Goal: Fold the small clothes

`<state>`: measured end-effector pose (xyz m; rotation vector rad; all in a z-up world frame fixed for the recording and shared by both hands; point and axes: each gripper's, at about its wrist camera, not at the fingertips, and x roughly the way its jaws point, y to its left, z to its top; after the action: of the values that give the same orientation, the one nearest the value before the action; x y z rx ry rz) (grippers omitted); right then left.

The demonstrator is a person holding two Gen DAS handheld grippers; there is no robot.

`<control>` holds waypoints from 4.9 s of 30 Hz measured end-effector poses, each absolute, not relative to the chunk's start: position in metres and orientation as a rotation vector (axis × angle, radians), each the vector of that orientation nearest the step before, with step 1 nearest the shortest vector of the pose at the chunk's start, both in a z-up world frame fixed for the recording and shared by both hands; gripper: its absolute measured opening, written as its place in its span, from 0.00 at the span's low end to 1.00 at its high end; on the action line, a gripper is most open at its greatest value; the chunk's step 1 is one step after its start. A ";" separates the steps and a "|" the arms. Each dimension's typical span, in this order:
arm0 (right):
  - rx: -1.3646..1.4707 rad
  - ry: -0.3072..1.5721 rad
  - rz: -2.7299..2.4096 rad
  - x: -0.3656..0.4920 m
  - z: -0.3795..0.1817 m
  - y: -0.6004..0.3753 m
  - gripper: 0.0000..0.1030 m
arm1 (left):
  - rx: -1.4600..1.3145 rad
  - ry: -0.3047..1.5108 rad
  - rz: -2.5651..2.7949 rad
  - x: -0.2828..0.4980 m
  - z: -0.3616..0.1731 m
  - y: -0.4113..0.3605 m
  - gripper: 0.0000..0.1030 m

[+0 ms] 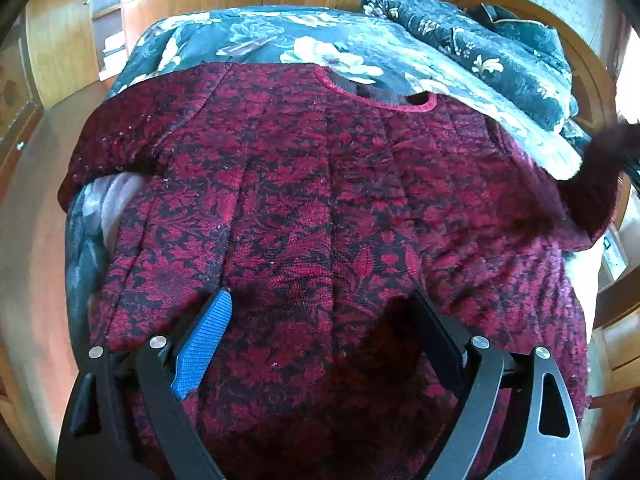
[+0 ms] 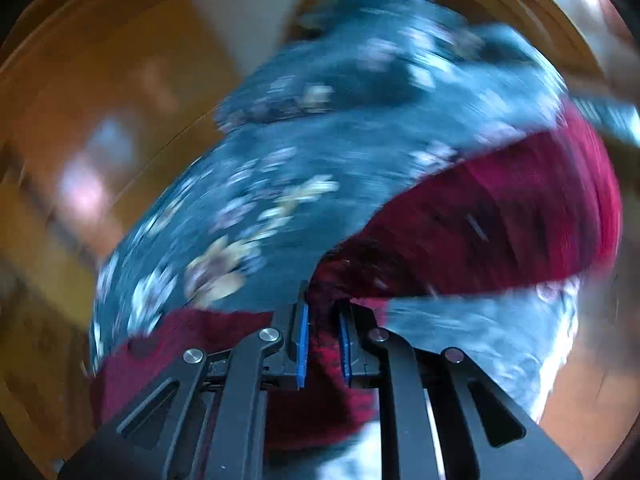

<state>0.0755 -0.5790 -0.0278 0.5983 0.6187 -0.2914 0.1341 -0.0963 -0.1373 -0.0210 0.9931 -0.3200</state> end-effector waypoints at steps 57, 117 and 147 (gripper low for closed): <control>0.349 0.933 0.023 0.065 -0.072 -0.413 0.35 | -0.278 0.965 -0.362 0.260 -0.090 -0.053 0.02; -0.008 0.869 -0.291 0.159 -0.142 -0.339 0.36 | -1.765 0.783 0.149 0.283 -0.299 0.262 0.16; 0.177 0.827 -0.199 0.150 -0.138 -0.364 0.39 | 0.119 0.877 -0.465 0.187 -0.111 -0.114 0.41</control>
<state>0.1500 -0.3642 -0.1376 0.1773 0.8272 -0.1985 0.1869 -0.1140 -0.1114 0.1195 0.8765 -0.4654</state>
